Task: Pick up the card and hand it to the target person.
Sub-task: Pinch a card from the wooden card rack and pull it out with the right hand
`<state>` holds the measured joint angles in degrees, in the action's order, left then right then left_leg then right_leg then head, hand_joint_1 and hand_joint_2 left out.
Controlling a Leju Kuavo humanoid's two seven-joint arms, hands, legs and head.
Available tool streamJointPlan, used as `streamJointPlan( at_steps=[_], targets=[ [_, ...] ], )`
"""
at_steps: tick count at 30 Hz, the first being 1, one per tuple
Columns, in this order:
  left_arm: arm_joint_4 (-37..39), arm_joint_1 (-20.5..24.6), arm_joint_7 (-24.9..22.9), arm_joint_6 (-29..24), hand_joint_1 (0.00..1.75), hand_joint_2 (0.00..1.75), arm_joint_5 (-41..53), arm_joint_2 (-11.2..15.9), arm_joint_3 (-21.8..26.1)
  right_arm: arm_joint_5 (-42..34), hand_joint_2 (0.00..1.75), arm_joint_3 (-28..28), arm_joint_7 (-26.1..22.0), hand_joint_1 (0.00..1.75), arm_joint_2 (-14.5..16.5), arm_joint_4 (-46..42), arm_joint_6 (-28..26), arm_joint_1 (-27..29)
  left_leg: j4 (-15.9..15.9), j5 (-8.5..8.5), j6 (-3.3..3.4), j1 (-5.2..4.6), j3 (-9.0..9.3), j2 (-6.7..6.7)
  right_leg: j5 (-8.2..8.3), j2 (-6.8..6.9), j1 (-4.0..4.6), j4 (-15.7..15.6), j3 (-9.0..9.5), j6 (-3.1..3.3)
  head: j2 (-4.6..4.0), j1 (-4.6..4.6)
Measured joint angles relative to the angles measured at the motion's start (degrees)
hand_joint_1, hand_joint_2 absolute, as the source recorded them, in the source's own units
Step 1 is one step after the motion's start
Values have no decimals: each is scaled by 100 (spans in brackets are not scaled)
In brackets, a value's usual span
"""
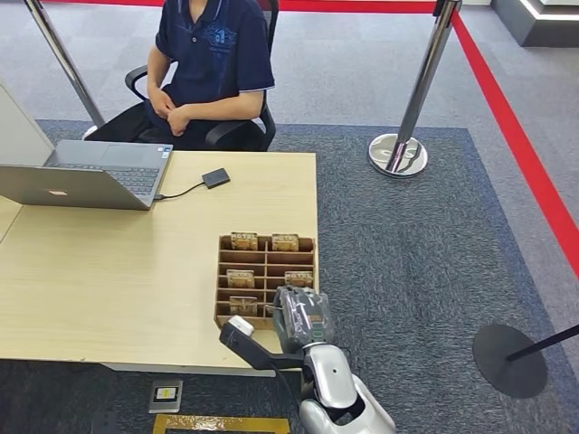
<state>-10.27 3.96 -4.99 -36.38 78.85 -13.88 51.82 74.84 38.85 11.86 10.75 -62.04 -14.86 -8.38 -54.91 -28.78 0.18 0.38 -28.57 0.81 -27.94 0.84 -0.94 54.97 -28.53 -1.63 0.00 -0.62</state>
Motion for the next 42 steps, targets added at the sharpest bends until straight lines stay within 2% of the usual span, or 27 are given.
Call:
streamJointPlan(
  at_steps=[10, 21, 30, 42],
  targets=[
    [0, -3, -43, -36, 0, 0, -74, 0, 0, -502, 175, -28, -410, 174, -78, -395, 280, 65, 0, 0, 0, 0, -1, 0, 0, 0, 0, 0, 0, 0, 0, 1],
    [0, -3, 11, -107, 0, 0, -85, 0, 0, -884, 175, -32, -644, 170, -151, -703, 424, -29, 0, 0, 0, 0, 0, 0, 0, 0, 0, 0, 1, 0, 0, 0],
    [0, -3, 67, -147, 0, 0, -105, 0, 0, -895, 175, -22, -655, 169, -254, -1016, 331, -122, 0, 0, 0, 0, -2, 0, 0, 0, 0, 0, 1, 0, 0, 0],
    [0, -5, 206, -288, 0, 0, -211, 1, 0, -613, 175, 40, -616, 163, -244, -1128, 13, -726, 0, 3, 4, 0, -1, 0, 3, 0, 0, 2, 2, -2, 0, -1]
  ],
)
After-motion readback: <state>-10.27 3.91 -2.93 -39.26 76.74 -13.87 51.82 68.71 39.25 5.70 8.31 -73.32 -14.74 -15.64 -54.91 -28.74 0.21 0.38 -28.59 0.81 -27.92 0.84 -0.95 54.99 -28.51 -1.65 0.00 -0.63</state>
